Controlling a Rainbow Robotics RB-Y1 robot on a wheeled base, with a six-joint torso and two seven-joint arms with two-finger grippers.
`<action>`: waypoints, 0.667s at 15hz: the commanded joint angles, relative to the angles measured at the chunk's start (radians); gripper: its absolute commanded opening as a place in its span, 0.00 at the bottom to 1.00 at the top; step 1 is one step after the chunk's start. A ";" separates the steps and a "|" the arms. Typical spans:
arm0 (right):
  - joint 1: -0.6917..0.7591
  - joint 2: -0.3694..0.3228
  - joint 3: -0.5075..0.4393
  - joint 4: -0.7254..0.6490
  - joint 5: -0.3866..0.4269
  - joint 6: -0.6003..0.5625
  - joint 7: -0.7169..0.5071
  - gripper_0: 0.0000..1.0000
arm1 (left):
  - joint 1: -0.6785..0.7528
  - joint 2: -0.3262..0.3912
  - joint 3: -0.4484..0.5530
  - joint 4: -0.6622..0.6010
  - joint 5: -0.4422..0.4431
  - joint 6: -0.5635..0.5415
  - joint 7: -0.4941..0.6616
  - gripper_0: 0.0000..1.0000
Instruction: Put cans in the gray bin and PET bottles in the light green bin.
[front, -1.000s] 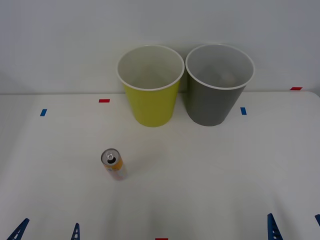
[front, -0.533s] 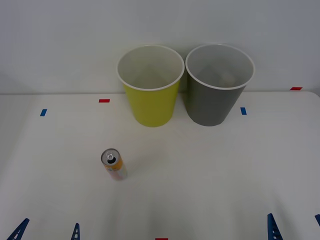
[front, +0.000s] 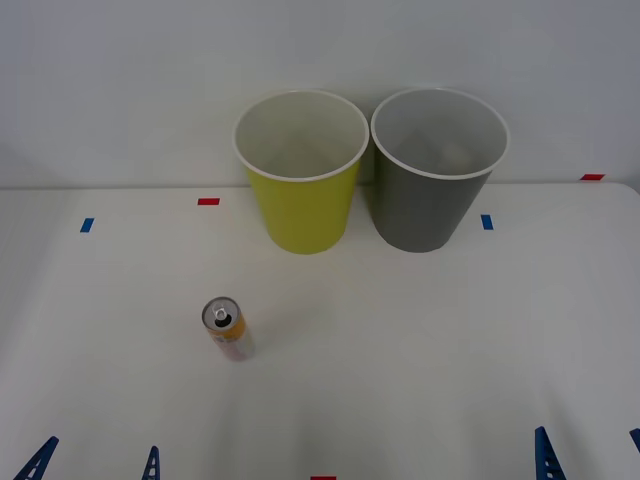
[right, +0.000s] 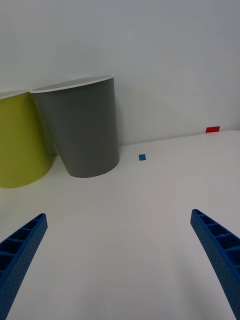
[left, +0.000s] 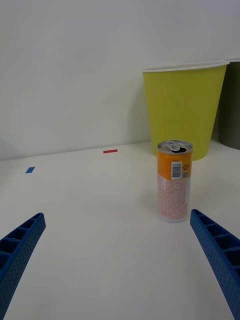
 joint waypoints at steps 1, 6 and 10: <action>0.000 0.000 0.000 0.000 0.000 0.000 0.000 1.00 | 0.000 0.000 0.000 0.000 0.000 0.000 0.000 1.00; 0.000 0.000 0.000 0.000 0.000 0.000 0.000 1.00 | -0.133 0.066 -0.023 0.184 0.003 -0.152 0.008 1.00; 0.000 0.000 0.000 0.000 0.000 0.000 0.000 1.00 | -0.276 0.225 -0.164 0.278 0.029 -0.218 0.008 1.00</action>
